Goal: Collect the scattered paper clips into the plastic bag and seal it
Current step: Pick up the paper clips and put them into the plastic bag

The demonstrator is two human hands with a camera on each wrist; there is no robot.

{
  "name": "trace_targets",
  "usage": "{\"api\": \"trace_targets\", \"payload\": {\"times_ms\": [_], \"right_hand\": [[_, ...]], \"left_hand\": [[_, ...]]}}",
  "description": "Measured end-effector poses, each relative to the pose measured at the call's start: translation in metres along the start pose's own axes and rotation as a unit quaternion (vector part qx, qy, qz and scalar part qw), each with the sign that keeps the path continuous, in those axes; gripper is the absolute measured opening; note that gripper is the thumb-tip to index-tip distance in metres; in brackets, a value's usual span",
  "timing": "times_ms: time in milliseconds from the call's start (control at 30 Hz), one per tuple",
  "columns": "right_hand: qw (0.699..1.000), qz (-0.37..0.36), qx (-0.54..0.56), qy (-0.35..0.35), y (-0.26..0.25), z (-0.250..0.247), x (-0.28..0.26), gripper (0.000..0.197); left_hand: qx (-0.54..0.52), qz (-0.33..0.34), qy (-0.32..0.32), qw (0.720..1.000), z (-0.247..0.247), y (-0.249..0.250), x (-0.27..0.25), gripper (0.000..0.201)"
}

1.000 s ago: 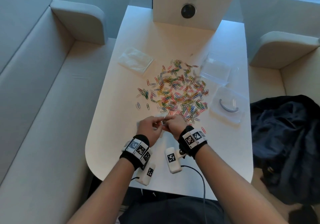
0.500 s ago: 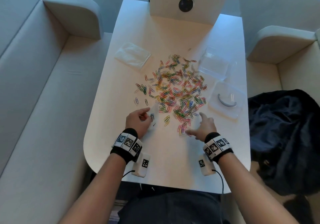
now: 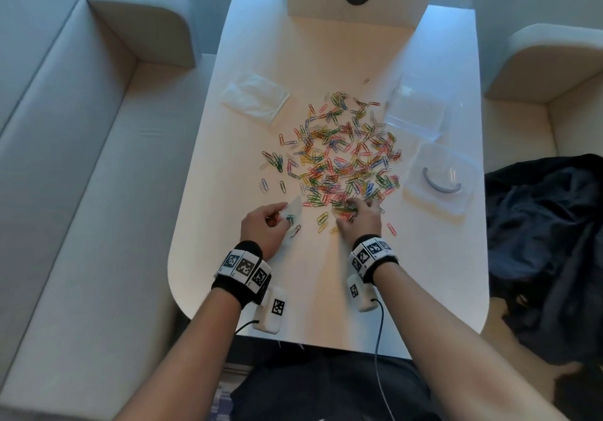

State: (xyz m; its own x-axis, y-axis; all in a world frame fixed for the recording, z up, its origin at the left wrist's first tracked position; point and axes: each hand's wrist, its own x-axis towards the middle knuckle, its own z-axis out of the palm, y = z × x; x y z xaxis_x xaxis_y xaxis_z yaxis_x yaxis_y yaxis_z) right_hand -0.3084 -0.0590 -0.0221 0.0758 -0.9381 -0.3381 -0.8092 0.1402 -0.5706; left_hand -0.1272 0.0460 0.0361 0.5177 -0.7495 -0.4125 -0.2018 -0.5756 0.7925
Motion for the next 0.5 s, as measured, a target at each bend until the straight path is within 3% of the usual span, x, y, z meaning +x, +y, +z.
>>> {"api": "trace_targets", "payload": {"times_ms": [100, 233, 300, 367, 400, 500], "right_hand": [[0.999, -0.032, -0.017, 0.013, 0.000, -0.002, 0.007, 0.013], [0.998, -0.056, -0.030, -0.002, 0.005, -0.010, 0.015, 0.006], [1.000, 0.000, 0.027, -0.009, 0.009, -0.019, 0.016, 0.006], [0.983, 0.094, 0.157, -0.032, 0.013, -0.030, 0.015, 0.012], [0.950, 0.145, 0.268, -0.062, 0.014, -0.036, 0.014, 0.017], [0.772, 0.221, 0.580, -0.141, 0.004, -0.050, 0.004, 0.016]], "left_hand": [[-0.002, -0.001, 0.000, 1.000, 0.001, -0.002, 0.000, 0.034], [-0.002, -0.005, -0.005, 1.000, 0.002, -0.003, -0.001, 0.035], [-0.004, -0.004, -0.010, 1.000, 0.004, -0.001, -0.001, 0.036], [-0.008, -0.004, -0.011, 1.000, 0.006, 0.001, -0.001, 0.037], [-0.009, -0.004, -0.010, 1.000, 0.007, 0.002, 0.000, 0.038], [-0.016, -0.003, -0.011, 1.000, 0.011, 0.006, 0.000, 0.039]]}}
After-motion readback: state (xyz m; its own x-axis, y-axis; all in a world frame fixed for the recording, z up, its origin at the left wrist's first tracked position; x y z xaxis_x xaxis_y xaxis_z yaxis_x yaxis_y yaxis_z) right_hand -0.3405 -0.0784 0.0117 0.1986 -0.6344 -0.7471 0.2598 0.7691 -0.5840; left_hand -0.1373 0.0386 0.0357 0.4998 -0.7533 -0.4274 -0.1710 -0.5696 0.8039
